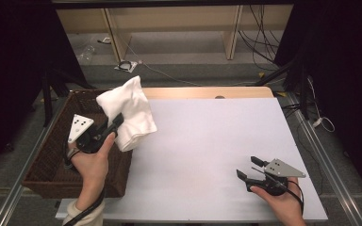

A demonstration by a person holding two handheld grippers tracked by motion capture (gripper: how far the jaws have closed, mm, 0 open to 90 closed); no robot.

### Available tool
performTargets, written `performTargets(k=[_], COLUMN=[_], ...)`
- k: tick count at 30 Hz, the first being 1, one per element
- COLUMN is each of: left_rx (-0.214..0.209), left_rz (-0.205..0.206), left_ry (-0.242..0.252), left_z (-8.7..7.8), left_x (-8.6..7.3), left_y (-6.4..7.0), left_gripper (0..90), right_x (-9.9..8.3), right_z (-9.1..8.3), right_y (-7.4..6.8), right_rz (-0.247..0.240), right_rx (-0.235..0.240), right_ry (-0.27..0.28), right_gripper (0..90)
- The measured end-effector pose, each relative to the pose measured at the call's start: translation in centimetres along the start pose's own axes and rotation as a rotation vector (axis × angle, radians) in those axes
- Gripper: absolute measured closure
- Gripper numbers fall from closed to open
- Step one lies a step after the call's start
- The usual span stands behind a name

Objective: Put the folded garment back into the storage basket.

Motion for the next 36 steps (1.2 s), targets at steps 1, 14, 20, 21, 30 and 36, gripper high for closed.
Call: performTargets(k=[1,14,20,21,30,36], left_rx=[0.001,0.013,0.018,0.019,0.022,0.028], left_rz=[0.0,-0.007,-0.013,-0.013,-0.015,-0.02], left_ry=[0.002,0.008,0.01,0.012,0.015,0.018], left_z=[0.0,-0.4,-0.5,-0.5,-0.8,-1.1], left_x=[0.0,0.2,0.2,0.3,0.5,0.7], left_y=[0.0,-0.6,-0.8,-0.9,-1.1,-1.5], left_gripper=[74.6,74.5,74.6,74.6,74.5,74.6], right_x=[0.0,0.0,-0.1,-0.1,0.0,0.0], right_z=[-0.1,0.0,0.0,0.0,0.0,0.0], right_y=[0.0,0.0,0.0,0.0,0.0,0.0], right_rz=[-0.003,0.001,-0.002,-0.001,-0.001,0.0], right_rx=[-0.003,0.0,-0.002,-0.002,-0.001,0.0], right_ry=[-0.008,-0.004,-0.009,-0.01,-0.004,-0.004], right_gripper=[25.9,26.0,26.0,26.0,26.0,26.0])
Point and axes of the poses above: each handheld gripper's, and its own axes: z roughly forward along the jaws, x roughly out of its top, y roughly to its right, the point moved 6 cm from there along z, roughly forward along the jaws, and after that the axes turned 13 degrees about -x, right-handed, at the moved point
